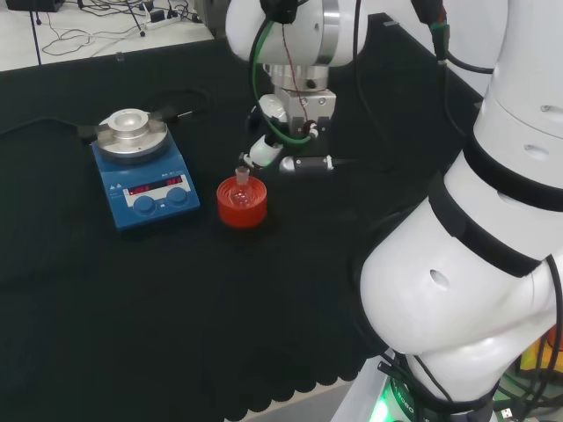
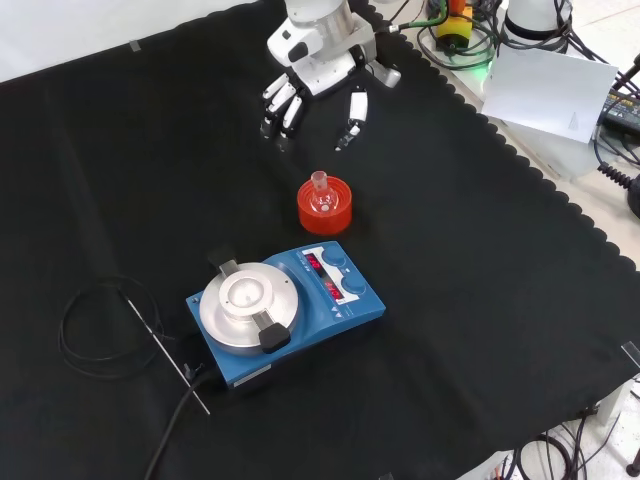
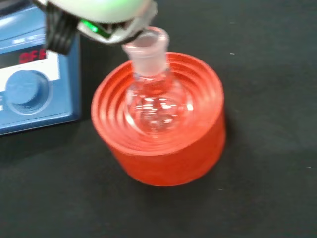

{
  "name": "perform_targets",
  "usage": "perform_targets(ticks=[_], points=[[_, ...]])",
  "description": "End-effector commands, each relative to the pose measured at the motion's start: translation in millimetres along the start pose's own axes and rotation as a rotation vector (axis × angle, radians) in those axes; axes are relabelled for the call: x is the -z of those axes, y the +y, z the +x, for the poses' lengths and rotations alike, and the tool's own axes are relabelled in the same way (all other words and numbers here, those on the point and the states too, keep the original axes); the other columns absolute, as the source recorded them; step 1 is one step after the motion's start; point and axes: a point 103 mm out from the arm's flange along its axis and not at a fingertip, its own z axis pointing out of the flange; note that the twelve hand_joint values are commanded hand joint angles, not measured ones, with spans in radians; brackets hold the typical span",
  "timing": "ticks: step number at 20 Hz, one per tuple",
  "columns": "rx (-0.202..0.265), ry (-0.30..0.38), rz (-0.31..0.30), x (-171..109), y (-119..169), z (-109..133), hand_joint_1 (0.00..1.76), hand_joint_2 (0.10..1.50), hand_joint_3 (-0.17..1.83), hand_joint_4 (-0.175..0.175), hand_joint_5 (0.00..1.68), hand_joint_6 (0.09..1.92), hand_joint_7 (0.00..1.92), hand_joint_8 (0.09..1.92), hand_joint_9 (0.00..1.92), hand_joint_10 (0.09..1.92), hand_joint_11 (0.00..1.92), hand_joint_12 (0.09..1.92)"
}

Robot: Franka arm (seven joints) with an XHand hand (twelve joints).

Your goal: Pick up the round-bottom flask.

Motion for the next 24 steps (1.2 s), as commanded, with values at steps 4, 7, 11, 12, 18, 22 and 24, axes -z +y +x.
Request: perform_targets(ticks=[4,7,11,12,18,22,24], points=[[0.011,0.034,0.039,-27,2,9,0.97,0.56,0.7,-0.027,0.66,0.29,0.19,0.64,0.43,0.66,0.21,1.37],[0.012,0.03,0.04,-29,3,7,0.97,0.56,0.7,-0.028,0.67,0.32,0.19,0.64,0.43,0.66,0.22,1.38],[0.004,0.026,0.047,-32,8,5,0.97,0.56,0.7,-0.029,0.69,0.34,0.19,0.64,0.43,0.66,0.22,1.38],[0.002,0.026,0.046,-32,9,4,0.97,0.56,0.7,-0.03,0.69,0.38,0.19,0.64,0.43,0.66,0.22,1.38],[0.002,0.032,0.036,-36,15,2,0.97,0.56,0.71,-0.031,0.64,0.55,0.19,0.65,0.43,0.66,0.22,1.38],[0.009,0.04,0.014,-37,15,0,0.97,0.56,0.71,-0.033,0.64,0.58,0.19,0.65,0.43,0.66,0.23,1.38],[0.014,0.037,0.0,-39,18,2,0.98,0.56,0.71,-0.035,0.65,0.59,0.19,0.65,0.43,0.66,0.23,1.38]])
